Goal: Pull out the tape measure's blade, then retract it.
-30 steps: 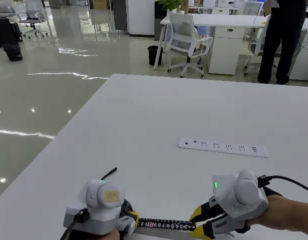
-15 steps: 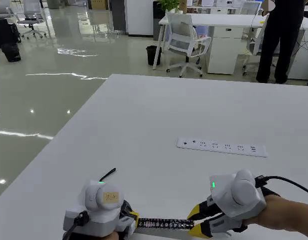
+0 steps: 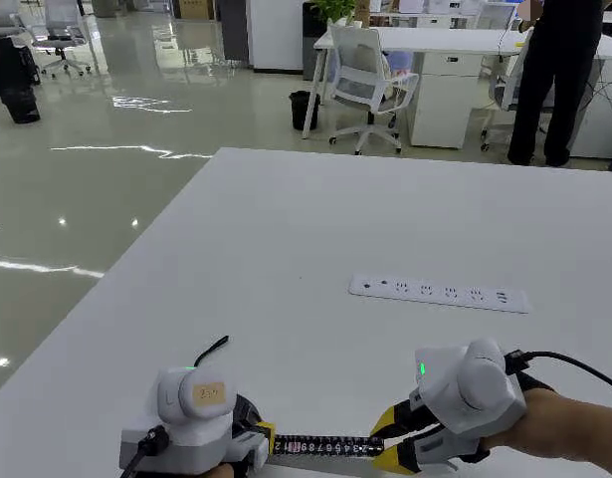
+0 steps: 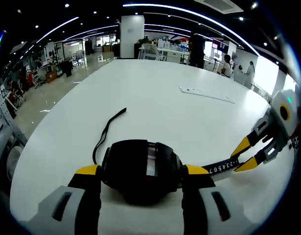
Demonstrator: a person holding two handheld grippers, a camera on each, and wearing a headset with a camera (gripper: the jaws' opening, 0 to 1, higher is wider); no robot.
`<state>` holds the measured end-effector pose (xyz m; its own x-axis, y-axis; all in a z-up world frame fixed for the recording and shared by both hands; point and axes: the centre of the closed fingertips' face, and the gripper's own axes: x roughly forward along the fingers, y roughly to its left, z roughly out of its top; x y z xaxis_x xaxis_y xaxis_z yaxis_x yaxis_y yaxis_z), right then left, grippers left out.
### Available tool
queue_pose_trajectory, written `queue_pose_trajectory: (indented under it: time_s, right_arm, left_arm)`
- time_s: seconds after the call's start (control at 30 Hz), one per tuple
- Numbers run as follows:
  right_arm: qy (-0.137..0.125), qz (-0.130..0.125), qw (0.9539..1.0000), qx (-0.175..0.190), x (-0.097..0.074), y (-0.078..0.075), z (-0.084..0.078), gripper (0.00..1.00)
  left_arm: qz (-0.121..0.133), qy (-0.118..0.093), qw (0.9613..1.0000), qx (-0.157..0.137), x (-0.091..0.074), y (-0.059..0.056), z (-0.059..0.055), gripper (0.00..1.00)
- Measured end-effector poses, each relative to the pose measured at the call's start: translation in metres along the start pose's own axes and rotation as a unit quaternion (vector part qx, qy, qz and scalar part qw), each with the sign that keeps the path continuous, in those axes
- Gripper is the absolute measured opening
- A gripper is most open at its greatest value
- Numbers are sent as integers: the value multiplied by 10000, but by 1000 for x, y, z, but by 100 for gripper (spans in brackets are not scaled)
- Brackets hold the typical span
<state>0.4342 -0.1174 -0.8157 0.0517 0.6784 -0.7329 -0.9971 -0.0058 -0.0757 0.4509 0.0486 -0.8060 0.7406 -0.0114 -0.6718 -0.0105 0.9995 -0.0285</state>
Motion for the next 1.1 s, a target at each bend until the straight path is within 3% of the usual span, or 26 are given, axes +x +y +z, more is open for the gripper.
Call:
queue_pose_trajectory:
  time_s: [0.2,0.6,1.1]
  right_arm:
    - [0,-10,10000,-18,-1,-1,1,15]
    - [1,-17,10000,-18,-1,0,0,15]
    - [22,-11,10000,-17,-1,2,0,15]
  left_arm:
    - [65,-83,9999,28,-1,2,6,65]
    - [59,-51,9996,-279,1,0,4,64]
    - [204,15,9997,-101,-1,0,1,60]
